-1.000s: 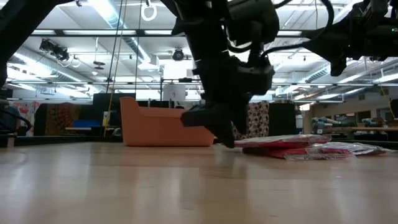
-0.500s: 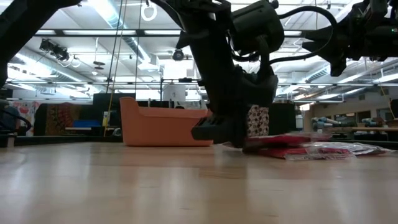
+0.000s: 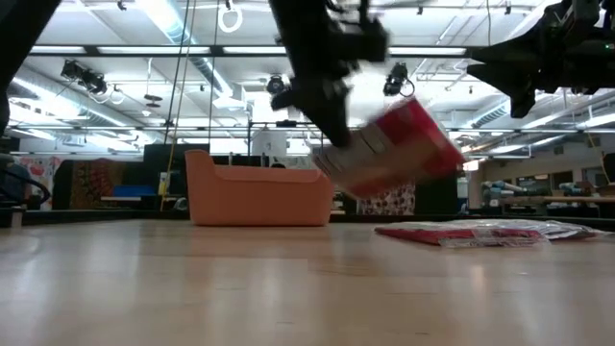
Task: Sort popcorn bags into baskets
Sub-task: Put the red popcorn bag into the orange bin
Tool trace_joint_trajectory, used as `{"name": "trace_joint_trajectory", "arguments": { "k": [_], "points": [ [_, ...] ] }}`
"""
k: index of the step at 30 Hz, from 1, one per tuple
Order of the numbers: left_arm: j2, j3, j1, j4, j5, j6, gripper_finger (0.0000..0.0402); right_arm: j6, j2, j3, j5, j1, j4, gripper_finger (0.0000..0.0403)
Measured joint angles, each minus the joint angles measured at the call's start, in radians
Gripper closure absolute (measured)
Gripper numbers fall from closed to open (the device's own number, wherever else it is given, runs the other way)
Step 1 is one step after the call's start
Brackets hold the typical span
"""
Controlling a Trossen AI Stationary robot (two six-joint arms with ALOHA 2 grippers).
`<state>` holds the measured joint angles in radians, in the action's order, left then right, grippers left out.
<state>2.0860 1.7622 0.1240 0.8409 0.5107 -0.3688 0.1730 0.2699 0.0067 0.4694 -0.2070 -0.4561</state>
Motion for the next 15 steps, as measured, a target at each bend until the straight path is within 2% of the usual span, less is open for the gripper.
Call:
{"name": "trace_joint_trajectory", "arguments": {
  "k": [10, 15],
  "points": [
    [-0.242, 0.000, -0.073, 0.292, 0.074, 0.273, 0.0396, 0.000, -0.001, 0.000, 0.001, 0.000, -0.001, 0.0271],
    [-0.300, -0.001, -0.178, 0.433, 0.127, 0.386, 0.0396, 0.000, -0.001, 0.000, 0.001, 0.000, -0.001, 0.0271]
  ]
}}
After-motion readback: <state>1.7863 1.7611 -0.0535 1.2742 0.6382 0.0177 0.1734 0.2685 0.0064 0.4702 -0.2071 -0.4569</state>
